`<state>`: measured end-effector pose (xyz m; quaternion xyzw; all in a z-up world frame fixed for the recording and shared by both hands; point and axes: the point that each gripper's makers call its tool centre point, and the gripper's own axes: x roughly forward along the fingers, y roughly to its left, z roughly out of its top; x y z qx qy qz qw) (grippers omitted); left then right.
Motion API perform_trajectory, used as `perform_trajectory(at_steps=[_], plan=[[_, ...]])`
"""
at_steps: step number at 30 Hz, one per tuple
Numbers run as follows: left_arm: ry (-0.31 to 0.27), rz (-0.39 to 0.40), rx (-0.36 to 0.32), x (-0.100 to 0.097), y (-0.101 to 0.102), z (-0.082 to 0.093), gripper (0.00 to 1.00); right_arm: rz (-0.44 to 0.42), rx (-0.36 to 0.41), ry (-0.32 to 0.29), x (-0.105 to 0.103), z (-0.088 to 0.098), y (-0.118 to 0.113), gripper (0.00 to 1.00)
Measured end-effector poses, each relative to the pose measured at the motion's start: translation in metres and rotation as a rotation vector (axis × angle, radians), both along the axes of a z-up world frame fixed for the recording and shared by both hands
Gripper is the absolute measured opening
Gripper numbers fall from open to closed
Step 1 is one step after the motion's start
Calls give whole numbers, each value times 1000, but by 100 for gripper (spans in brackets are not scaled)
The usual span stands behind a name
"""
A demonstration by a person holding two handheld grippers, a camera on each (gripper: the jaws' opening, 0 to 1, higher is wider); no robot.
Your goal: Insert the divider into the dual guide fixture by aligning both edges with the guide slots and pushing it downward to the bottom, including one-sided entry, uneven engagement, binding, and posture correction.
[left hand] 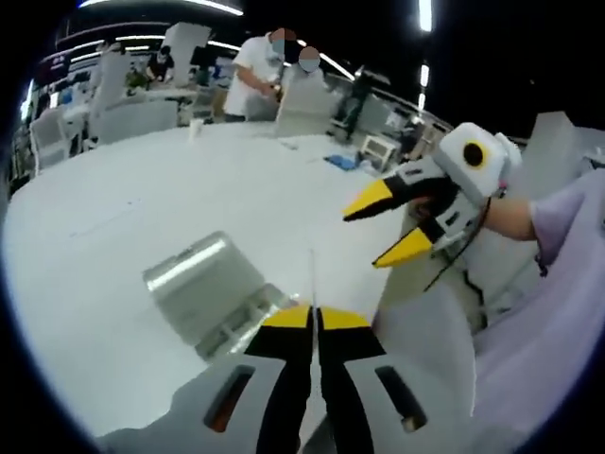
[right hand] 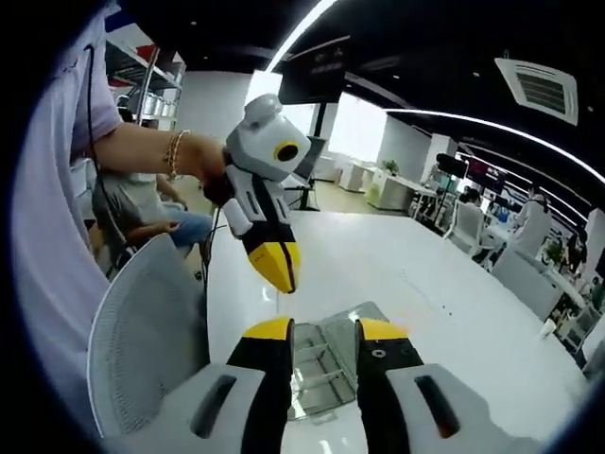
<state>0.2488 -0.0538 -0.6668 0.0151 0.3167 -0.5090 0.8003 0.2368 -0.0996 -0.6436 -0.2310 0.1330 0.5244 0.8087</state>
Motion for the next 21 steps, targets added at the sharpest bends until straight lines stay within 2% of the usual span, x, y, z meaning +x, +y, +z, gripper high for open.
perform_trajectory(at_steps=[3, 4, 7, 11, 16, 21], plan=[[-22, -49, 35, -4, 1, -2, 0, 43, -15, 49, -5, 1, 8, 21], [-37, -71, 59, -5, 2, -4, 0, 74, -43, 64, -9, -1, 10, 19], [-63, -118, 89, -7, 2, -5, 0, 99, -80, 60, -8, 3, 17, 15], [-99, -171, 145, -9, 6, -9, 0, 132, -112, 87, -8, 5, 28, 17], [-147, -246, 203, -15, 8, -14, 0, 162, -183, 103, -8, -3, 38, 16], [-174, -314, 218, -23, 7, -14, 0, 200, -235, 153, -14, -15, 51, 15]])
